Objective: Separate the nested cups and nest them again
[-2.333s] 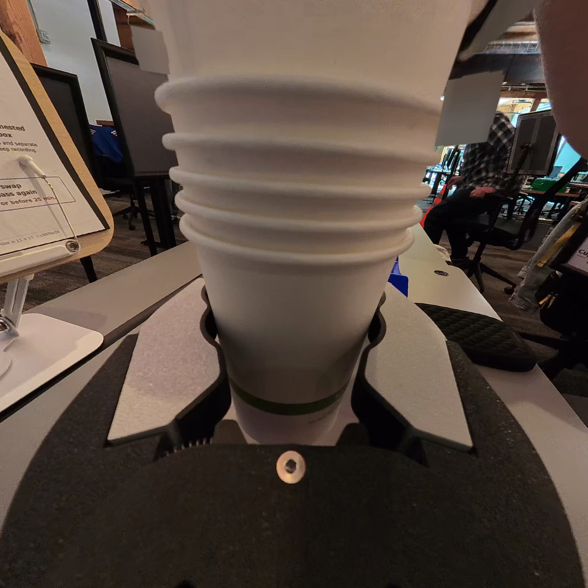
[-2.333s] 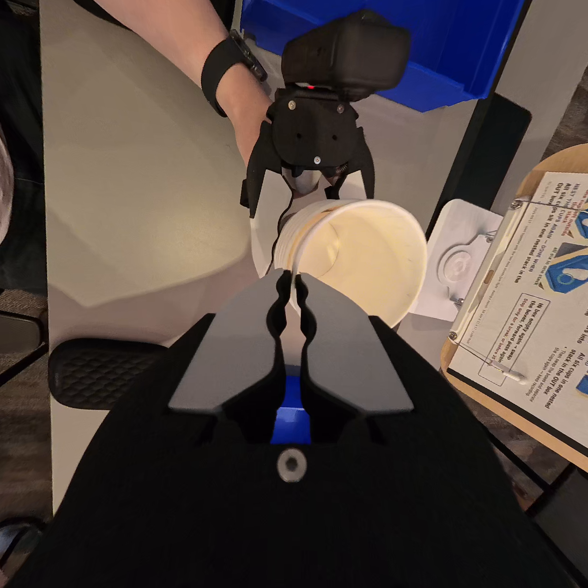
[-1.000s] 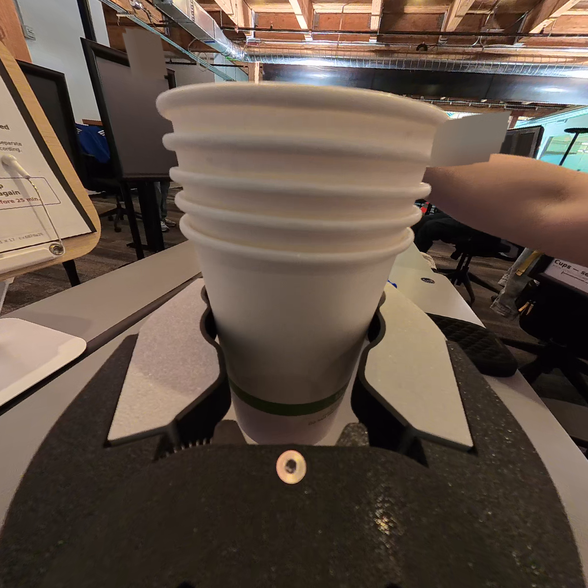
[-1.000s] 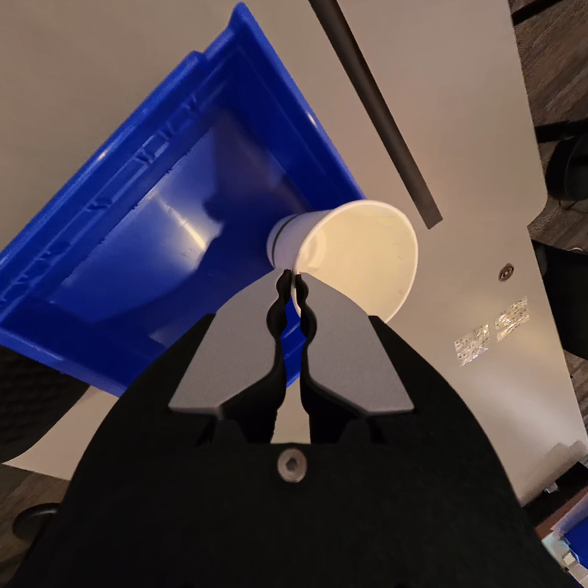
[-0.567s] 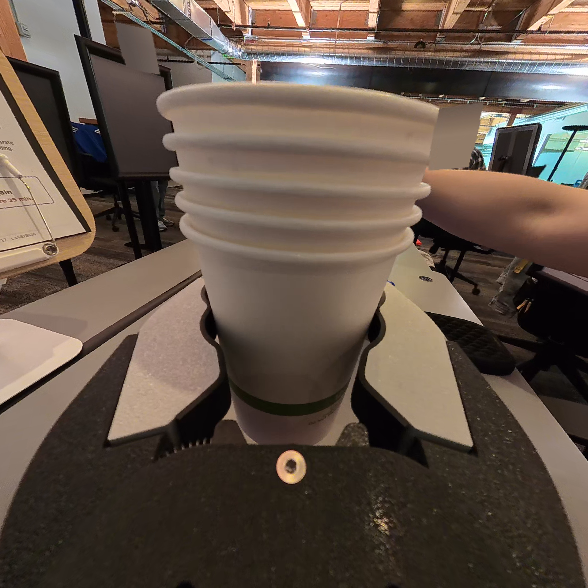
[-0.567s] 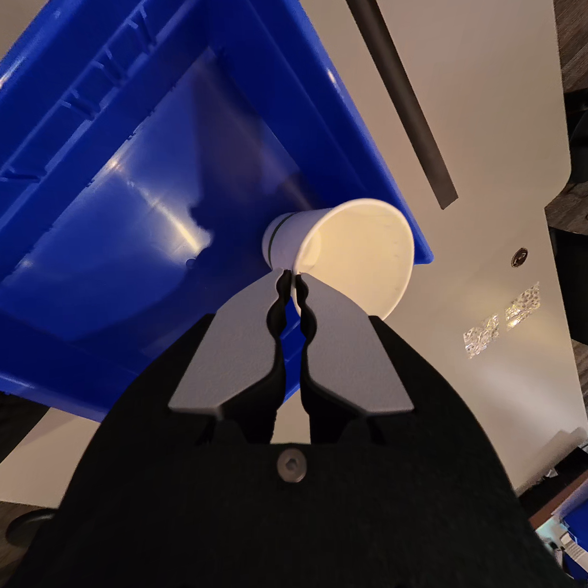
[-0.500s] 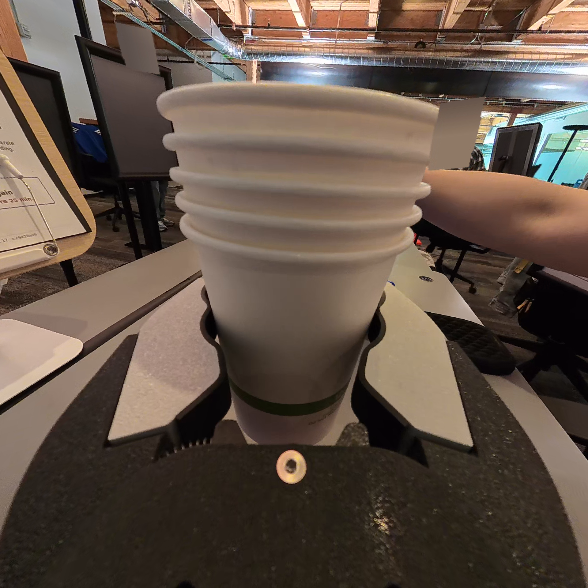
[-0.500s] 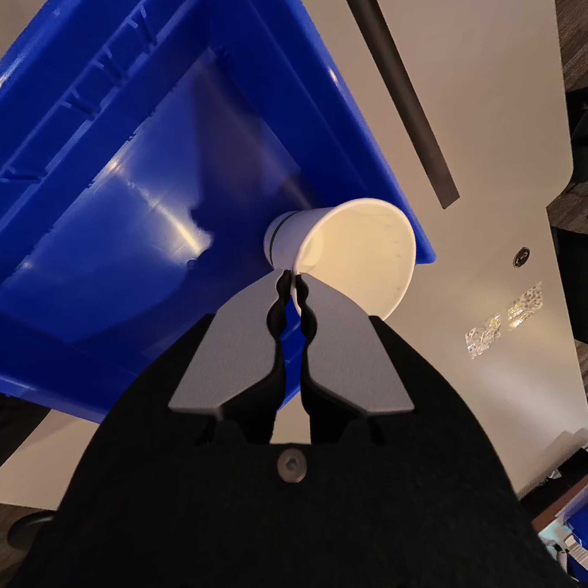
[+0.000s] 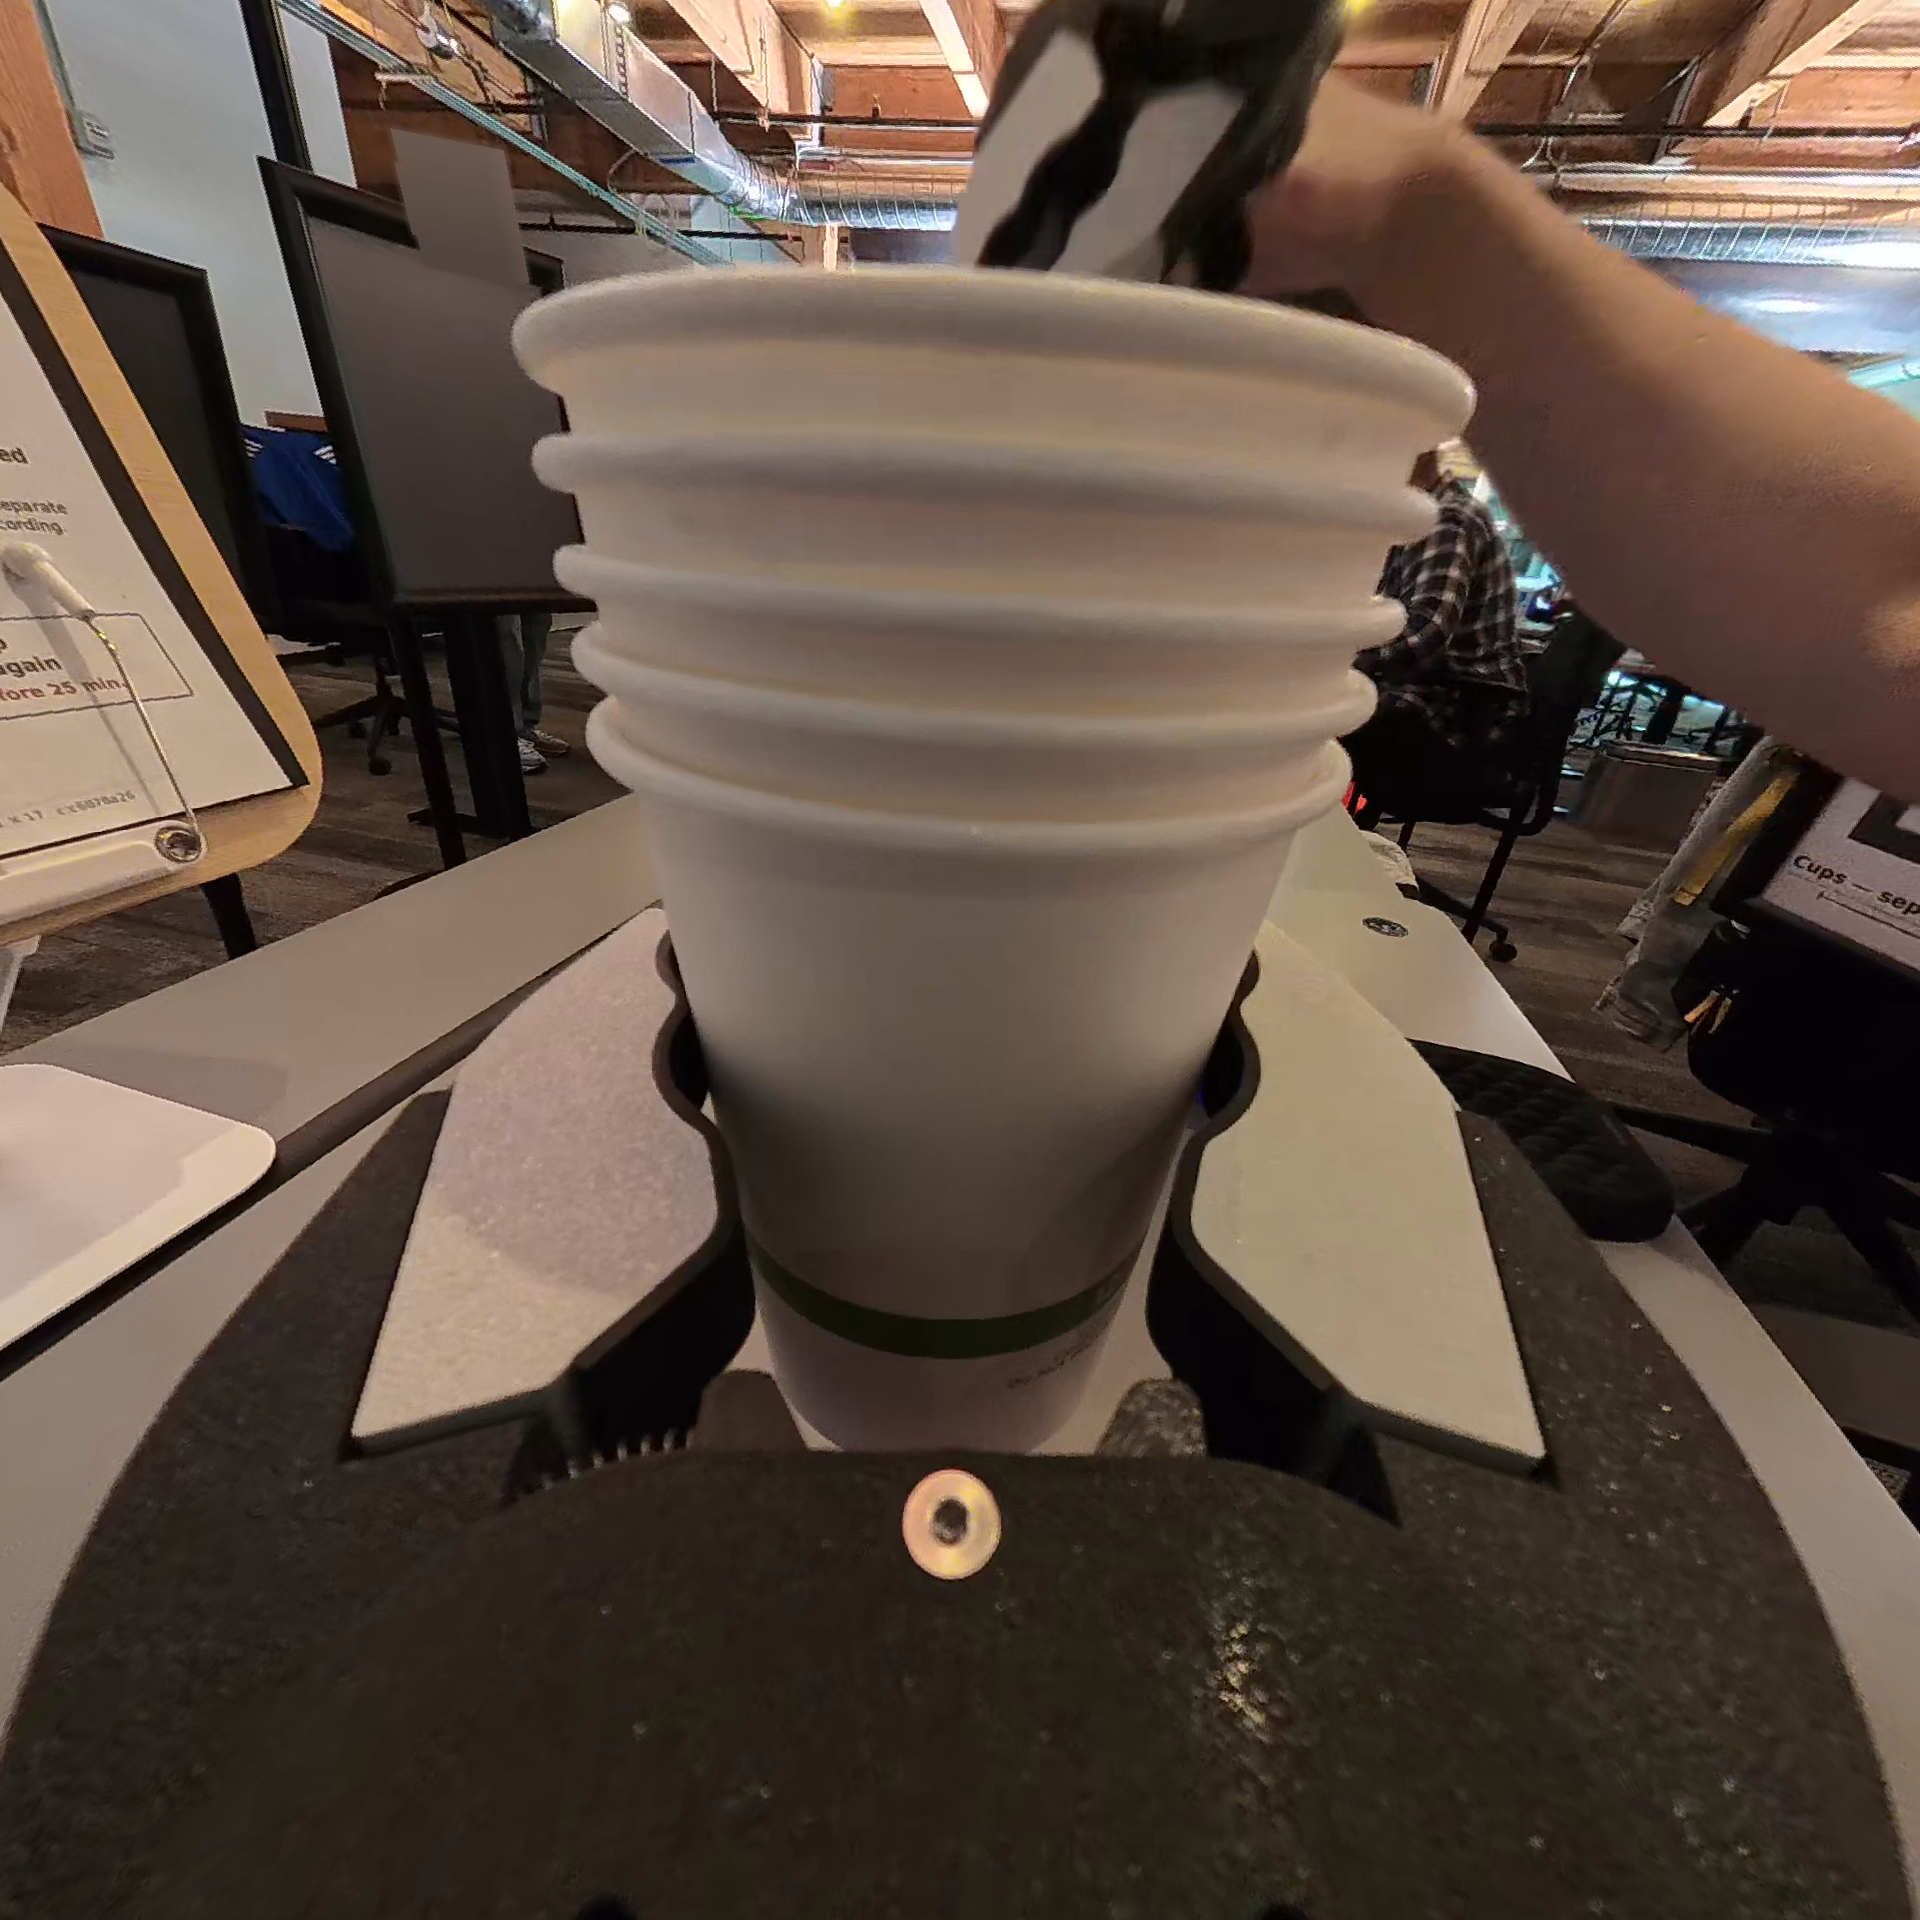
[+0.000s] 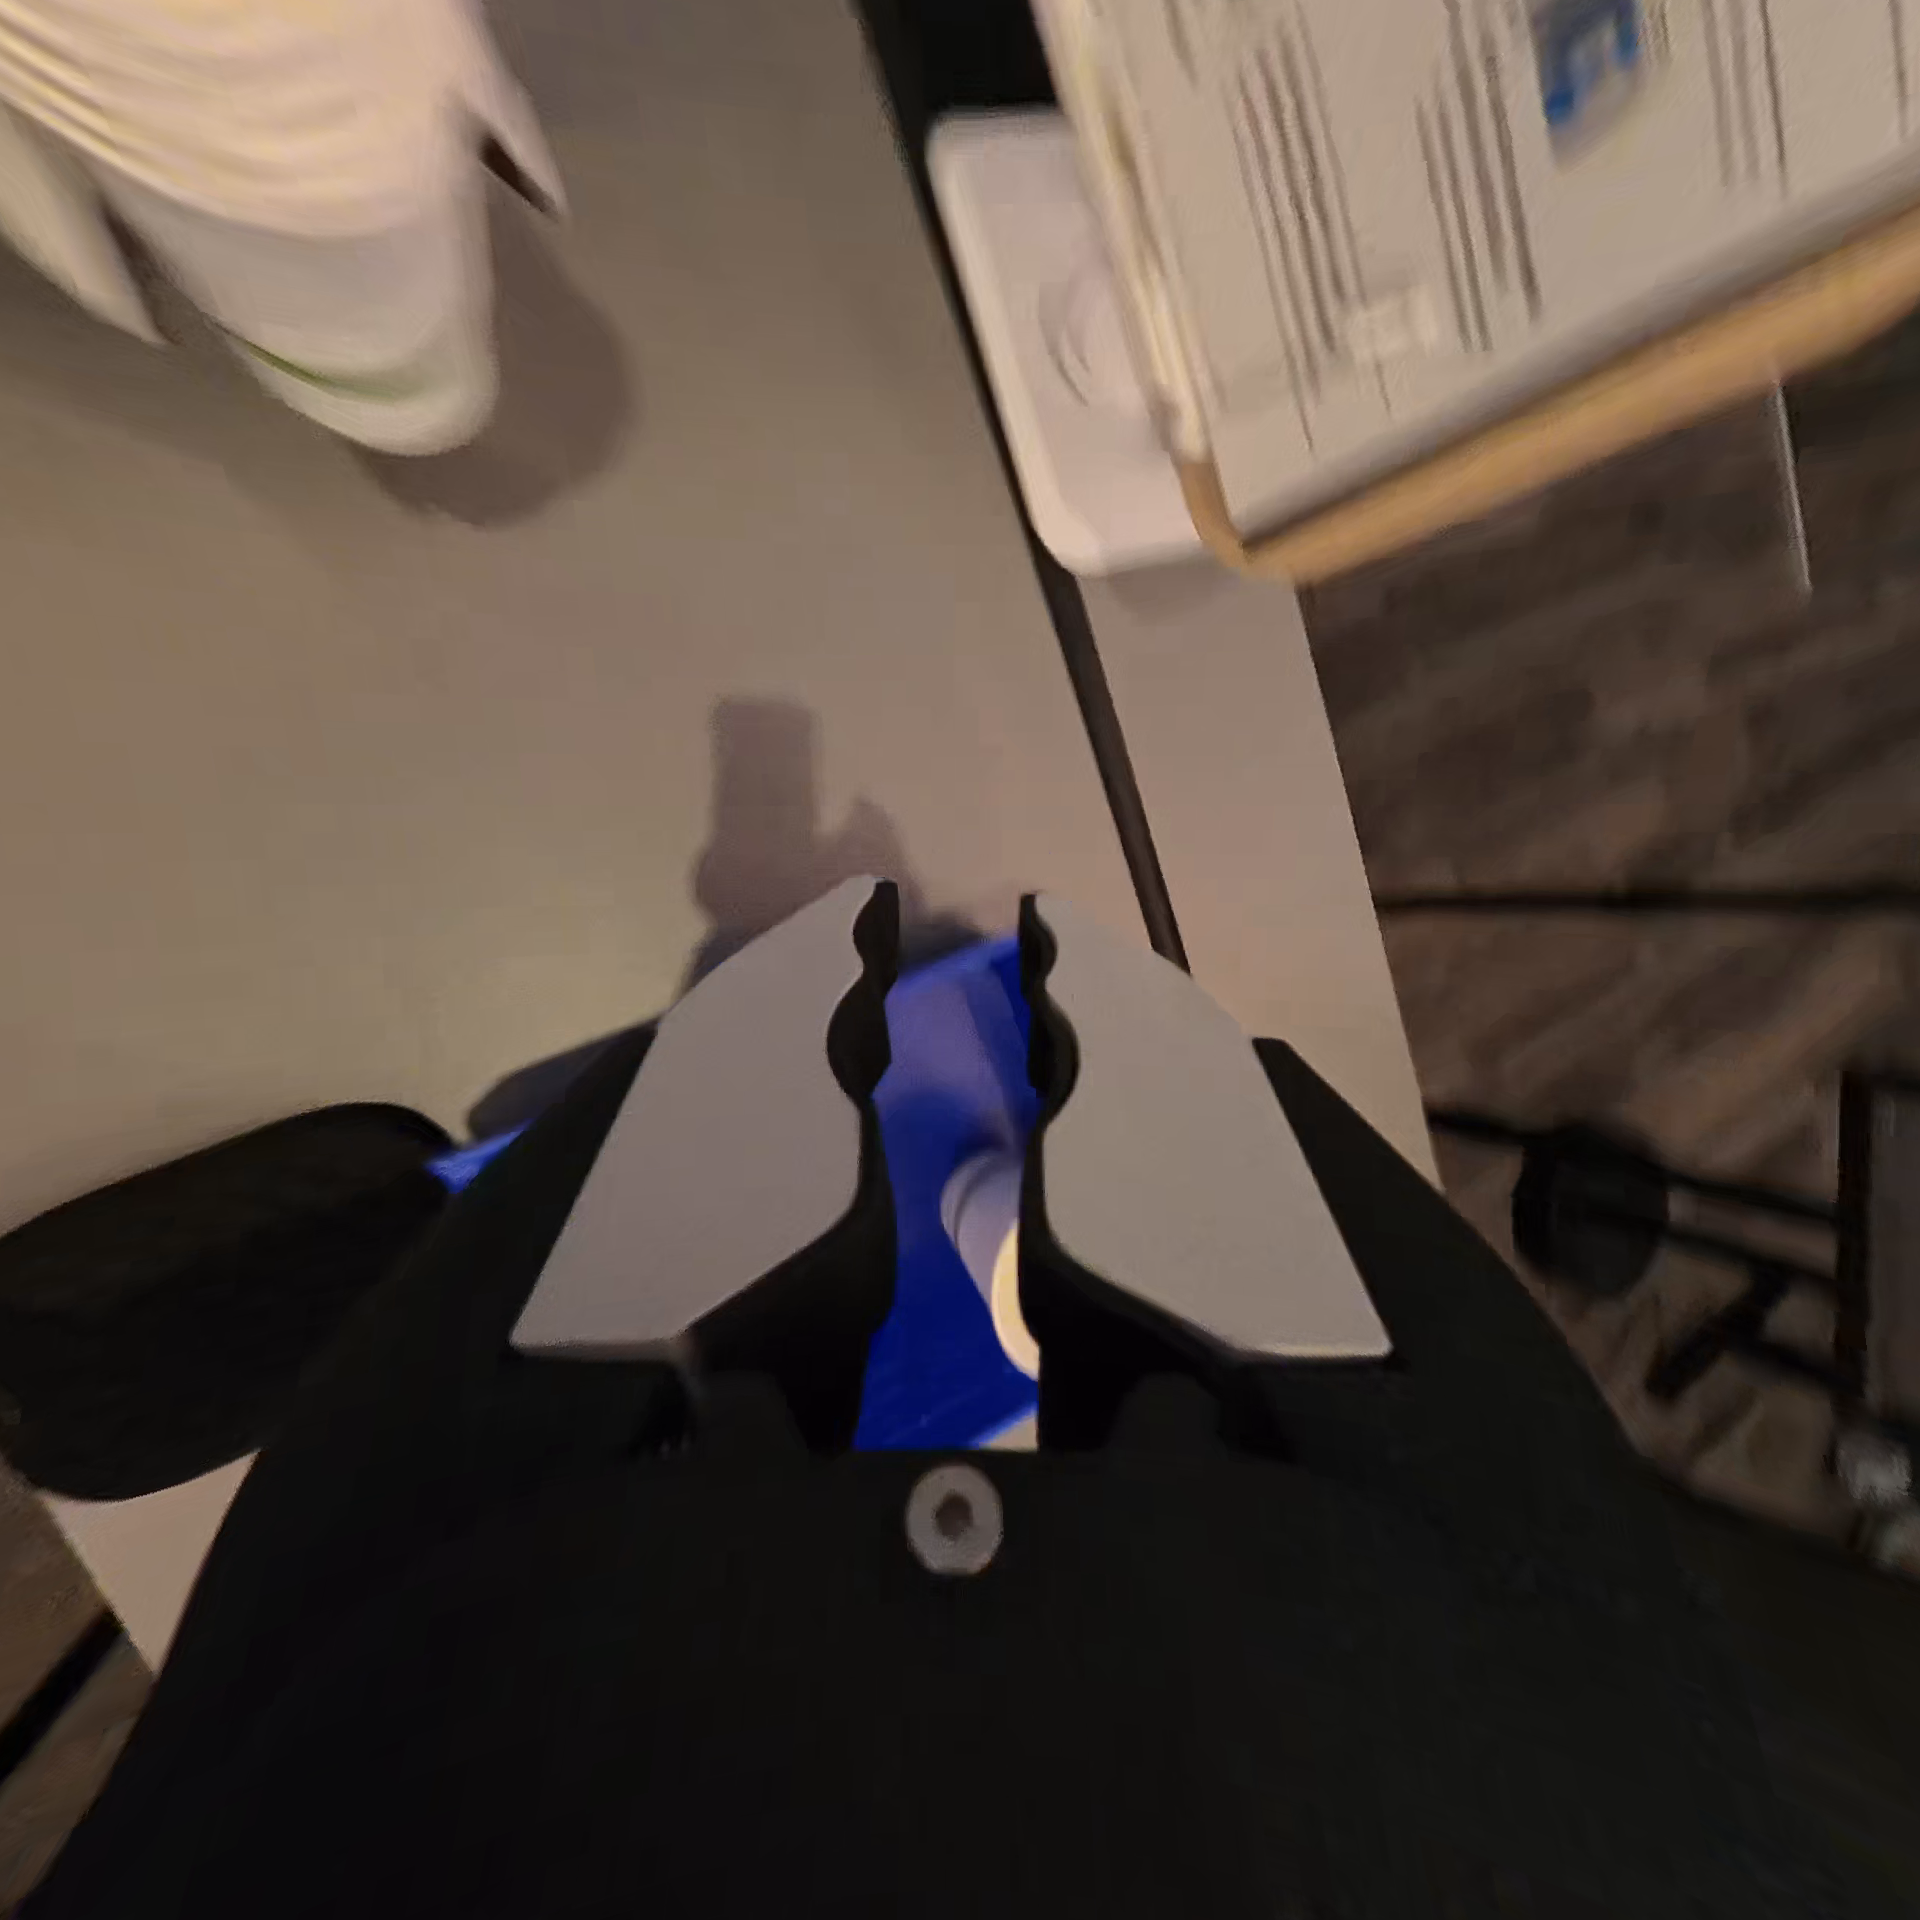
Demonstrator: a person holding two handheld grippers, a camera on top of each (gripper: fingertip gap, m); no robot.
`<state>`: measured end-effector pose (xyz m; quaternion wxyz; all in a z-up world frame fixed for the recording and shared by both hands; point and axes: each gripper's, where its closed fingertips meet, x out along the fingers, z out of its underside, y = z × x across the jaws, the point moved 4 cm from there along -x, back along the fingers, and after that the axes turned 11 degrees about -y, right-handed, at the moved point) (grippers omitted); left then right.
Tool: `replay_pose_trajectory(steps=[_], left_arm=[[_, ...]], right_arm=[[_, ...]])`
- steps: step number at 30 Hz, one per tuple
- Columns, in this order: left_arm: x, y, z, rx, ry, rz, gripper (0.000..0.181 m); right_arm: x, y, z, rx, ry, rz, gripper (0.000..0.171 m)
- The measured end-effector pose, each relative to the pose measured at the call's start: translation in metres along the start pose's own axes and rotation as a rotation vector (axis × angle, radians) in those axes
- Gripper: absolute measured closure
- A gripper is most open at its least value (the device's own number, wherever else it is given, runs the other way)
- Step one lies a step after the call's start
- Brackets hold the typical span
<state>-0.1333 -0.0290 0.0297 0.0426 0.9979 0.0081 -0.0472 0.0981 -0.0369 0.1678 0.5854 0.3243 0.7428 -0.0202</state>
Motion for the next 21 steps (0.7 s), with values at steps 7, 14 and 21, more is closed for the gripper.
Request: replay_pose_trajectory(steps=[7,14,21], left_arm=[[-0.001,-0.002,0.000,-0.011,-0.006,-0.003,0.085],[0.002,-0.001,0.003,-0.019,-0.024,0.004,0.086],[0.003,-0.001,0.003,-0.015,-0.024,0.003,0.086]], right_arm=[[-0.021,-0.090,-0.115,-0.382,0.082,-0.201,0.153],[0.008,-0.139,-0.147,-0.576,0.007,-0.231,0.155],[0.030,-0.147,-0.156,-0.618,-0.067,-0.207,0.155]])
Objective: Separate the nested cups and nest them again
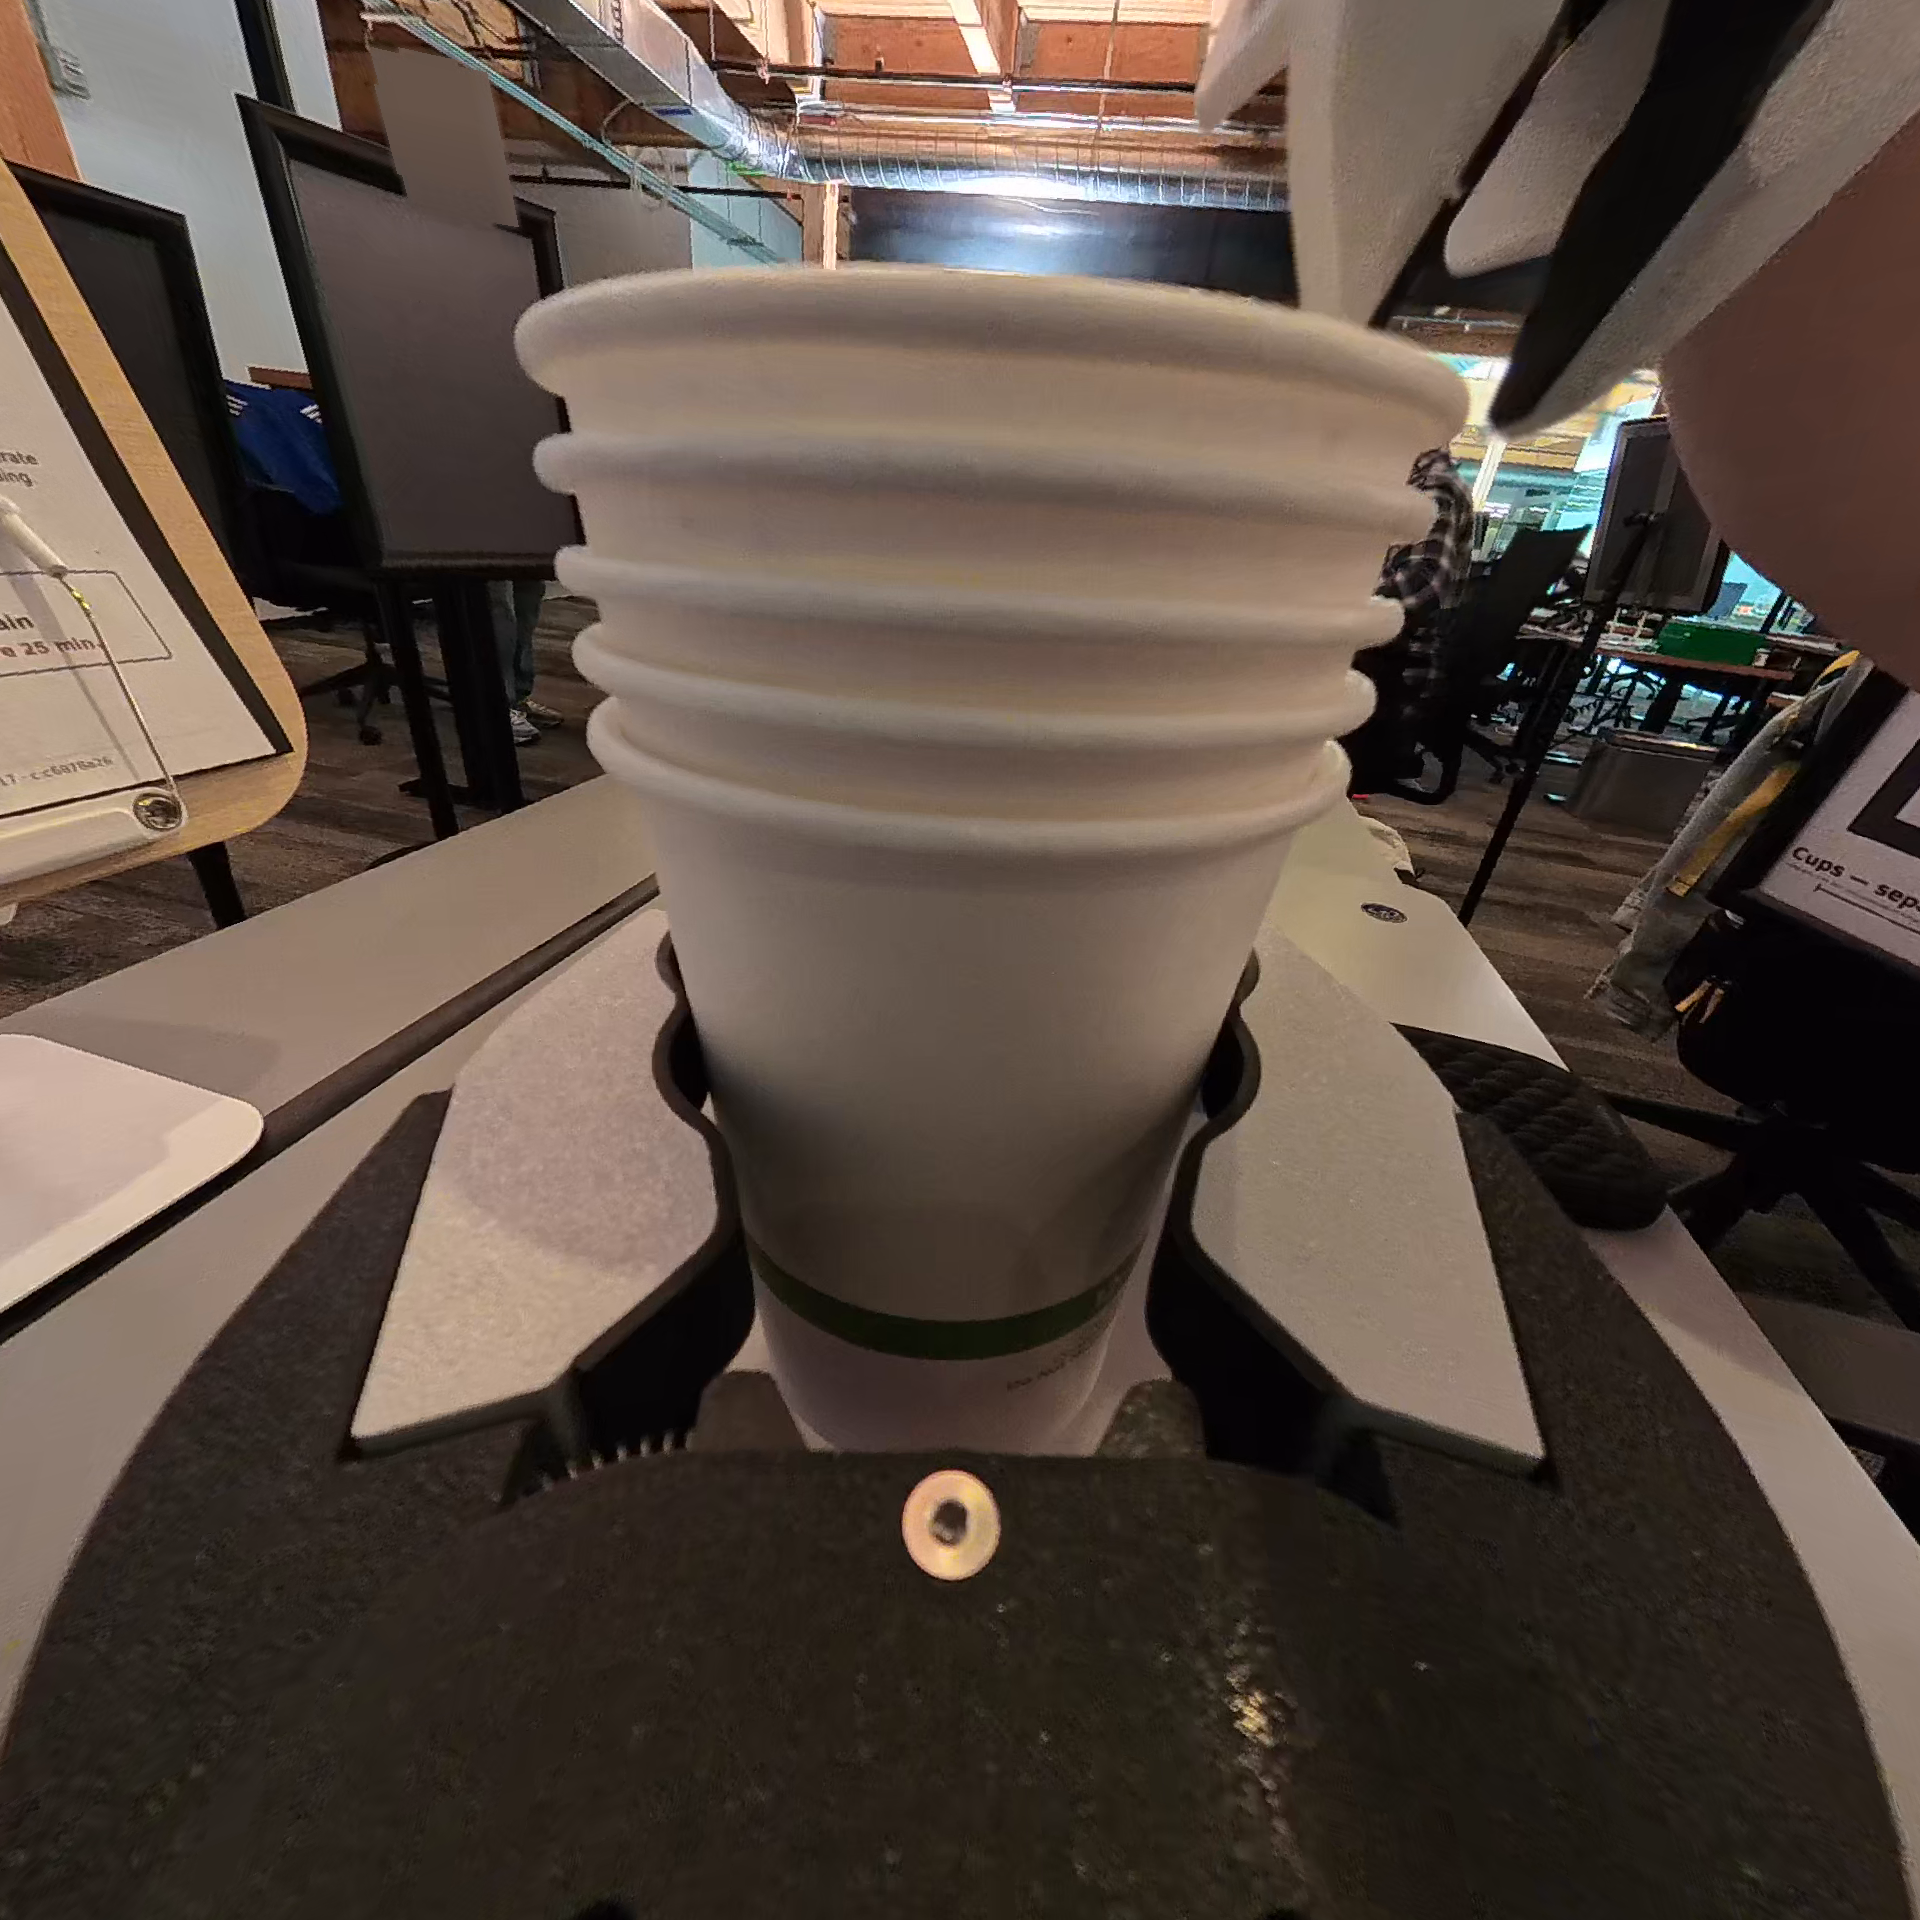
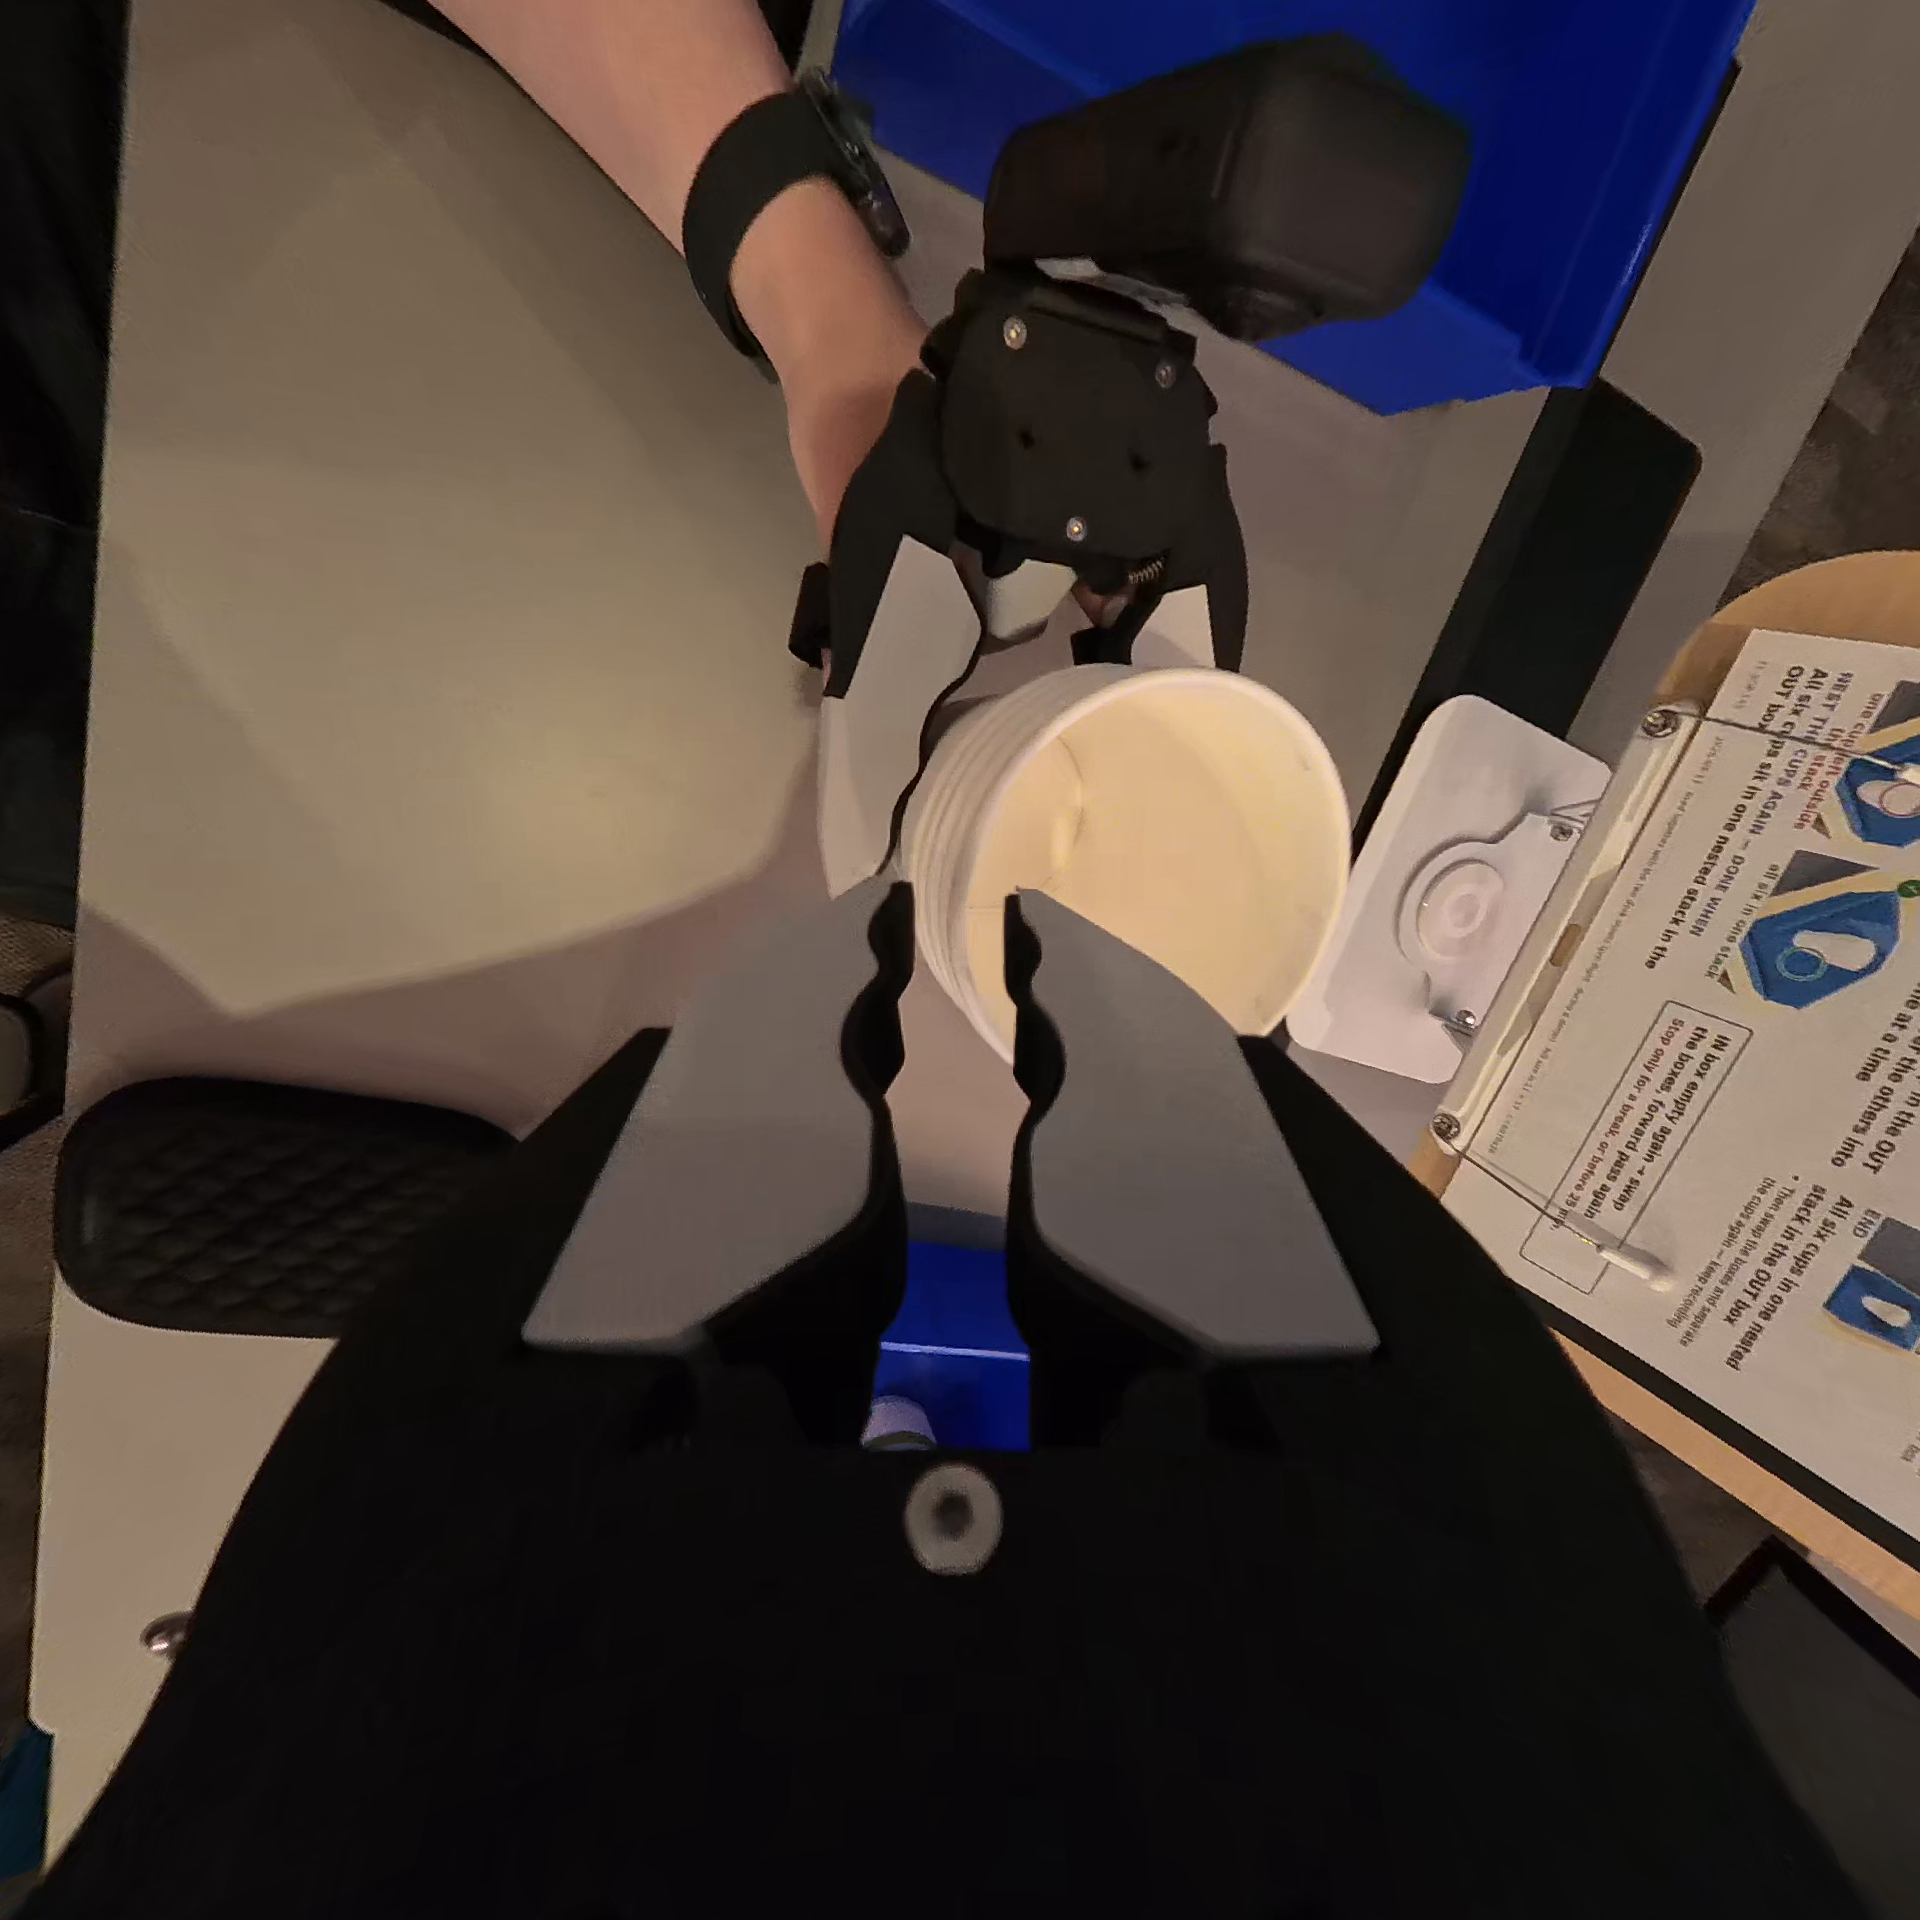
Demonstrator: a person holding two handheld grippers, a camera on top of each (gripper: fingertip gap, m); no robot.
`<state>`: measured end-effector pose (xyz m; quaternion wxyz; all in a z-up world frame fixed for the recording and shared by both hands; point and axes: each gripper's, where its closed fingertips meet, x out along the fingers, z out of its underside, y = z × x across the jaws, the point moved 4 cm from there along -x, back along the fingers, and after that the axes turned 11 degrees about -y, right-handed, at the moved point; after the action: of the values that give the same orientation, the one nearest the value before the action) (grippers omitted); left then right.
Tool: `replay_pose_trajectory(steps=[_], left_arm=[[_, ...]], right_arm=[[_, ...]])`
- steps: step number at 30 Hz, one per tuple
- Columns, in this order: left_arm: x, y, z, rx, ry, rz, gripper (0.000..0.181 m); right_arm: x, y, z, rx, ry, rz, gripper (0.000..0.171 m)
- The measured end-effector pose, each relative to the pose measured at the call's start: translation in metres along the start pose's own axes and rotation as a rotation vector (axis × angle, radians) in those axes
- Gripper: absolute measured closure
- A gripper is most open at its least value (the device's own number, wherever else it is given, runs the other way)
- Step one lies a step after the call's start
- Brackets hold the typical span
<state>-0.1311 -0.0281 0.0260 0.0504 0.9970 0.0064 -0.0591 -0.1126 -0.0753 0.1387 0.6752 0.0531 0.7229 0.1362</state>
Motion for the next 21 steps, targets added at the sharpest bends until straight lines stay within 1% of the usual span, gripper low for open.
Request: replay_pose_trajectory(steps=[5,8,13,17,21], left_arm=[[0.000,0.002,-0.001,0.008,0.000,0.000,0.086],[0.000,0.002,-0.001,0.003,0.003,0.003,0.086],[0.001,0.002,-0.001,0.007,-0.003,0.005,0.086],[0.001,0.002,-0.001,0.007,-0.004,0.004,0.085],[0.001,0.001,0.000,0.001,-0.005,0.002,0.086]], right_arm=[[0.009,0.004,0.004,0.017,-0.018,-0.017,0.156],[0.009,0.001,0.005,0.014,-0.010,-0.045,0.167],[0.008,0.000,0.005,0.016,-0.007,-0.045,0.168],[0.001,0.002,0.006,0.019,0.002,-0.028,0.168],[-0.015,0.008,0.006,0.031,0.033,0.014,0.168]])
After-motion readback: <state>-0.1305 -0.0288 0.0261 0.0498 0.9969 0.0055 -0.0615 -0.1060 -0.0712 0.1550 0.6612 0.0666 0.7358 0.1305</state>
